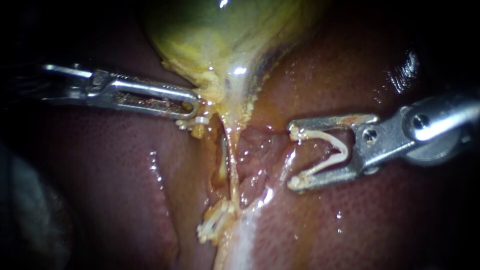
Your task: Clipping first clip right tube
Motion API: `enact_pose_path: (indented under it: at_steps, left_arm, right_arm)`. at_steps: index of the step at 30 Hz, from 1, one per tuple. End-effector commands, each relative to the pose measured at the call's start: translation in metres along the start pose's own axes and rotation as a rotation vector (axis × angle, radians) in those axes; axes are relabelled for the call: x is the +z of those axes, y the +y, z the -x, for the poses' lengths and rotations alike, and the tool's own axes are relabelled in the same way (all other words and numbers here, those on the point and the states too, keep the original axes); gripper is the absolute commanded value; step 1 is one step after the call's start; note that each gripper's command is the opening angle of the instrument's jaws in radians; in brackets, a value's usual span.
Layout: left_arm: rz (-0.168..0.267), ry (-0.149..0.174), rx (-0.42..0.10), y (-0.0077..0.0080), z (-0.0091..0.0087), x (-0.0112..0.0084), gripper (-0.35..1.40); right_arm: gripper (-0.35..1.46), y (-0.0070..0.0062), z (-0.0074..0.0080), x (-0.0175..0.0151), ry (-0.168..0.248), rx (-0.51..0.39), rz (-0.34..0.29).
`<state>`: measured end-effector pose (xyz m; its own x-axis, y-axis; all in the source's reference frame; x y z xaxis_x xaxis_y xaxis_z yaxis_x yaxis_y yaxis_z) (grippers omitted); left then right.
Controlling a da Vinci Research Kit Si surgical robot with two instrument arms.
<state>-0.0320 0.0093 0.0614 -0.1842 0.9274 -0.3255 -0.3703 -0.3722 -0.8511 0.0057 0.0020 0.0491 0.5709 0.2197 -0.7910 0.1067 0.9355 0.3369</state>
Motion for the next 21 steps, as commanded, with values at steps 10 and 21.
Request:
enact_pose_path:
  at_steps: [10, 21]
  left_arm:
    - [0.010, -0.005, -0.016, 0.0020, -0.0020, -0.0049, -0.35]
    - [-0.007, 0.008, -0.023, 0.0029, -0.0028, -0.0064, -0.35]
  right_arm:
    - [0.49, -0.0001, -0.0002, -0.0001, 0.000, 0.000, 0.000]
    - [0.48, 0.0002, -0.0008, 0.0023, 0.020, 0.051, -0.058]
